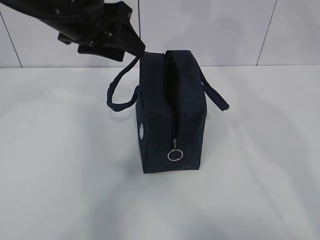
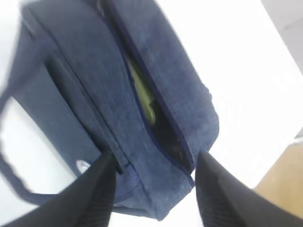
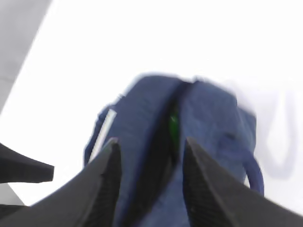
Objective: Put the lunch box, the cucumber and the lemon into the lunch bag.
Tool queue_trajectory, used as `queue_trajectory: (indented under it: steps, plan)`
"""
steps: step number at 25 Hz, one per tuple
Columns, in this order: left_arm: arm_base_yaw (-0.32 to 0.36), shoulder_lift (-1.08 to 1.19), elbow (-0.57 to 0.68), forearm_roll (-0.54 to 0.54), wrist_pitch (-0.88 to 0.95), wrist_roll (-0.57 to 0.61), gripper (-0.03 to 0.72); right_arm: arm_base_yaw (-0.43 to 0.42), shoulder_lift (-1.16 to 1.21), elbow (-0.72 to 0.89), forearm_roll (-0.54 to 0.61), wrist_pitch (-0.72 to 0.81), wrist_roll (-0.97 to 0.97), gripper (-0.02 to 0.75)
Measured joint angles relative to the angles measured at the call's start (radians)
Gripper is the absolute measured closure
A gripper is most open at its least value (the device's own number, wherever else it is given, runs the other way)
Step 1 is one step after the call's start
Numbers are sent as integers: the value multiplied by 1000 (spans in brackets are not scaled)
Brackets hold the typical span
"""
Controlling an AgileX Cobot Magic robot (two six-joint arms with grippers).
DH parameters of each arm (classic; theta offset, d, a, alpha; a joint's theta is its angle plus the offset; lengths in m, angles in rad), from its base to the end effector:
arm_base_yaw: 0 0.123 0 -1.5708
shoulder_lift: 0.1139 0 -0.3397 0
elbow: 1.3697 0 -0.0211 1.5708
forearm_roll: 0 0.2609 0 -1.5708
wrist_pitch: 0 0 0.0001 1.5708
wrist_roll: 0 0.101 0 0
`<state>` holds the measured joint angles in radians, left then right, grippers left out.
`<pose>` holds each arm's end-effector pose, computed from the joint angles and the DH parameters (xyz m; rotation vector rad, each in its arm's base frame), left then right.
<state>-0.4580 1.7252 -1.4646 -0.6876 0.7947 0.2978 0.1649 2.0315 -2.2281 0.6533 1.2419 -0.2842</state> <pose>0.3481 -0.2227 0.3592 0.5121 2.4242 -0.8725 0.4656 0.1364 0.4377 -0.5139 2.3362 0.8031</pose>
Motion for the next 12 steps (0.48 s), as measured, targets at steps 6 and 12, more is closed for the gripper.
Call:
queue_trajectory:
  steps: [6,12]
  plan:
    - [0,-112,0,113,-9,1,310,0,-198,-49,-5,-3,4,402]
    - [0,-202,0,178,-51,1,333,0,-457,-51,-112,-59,4,402]
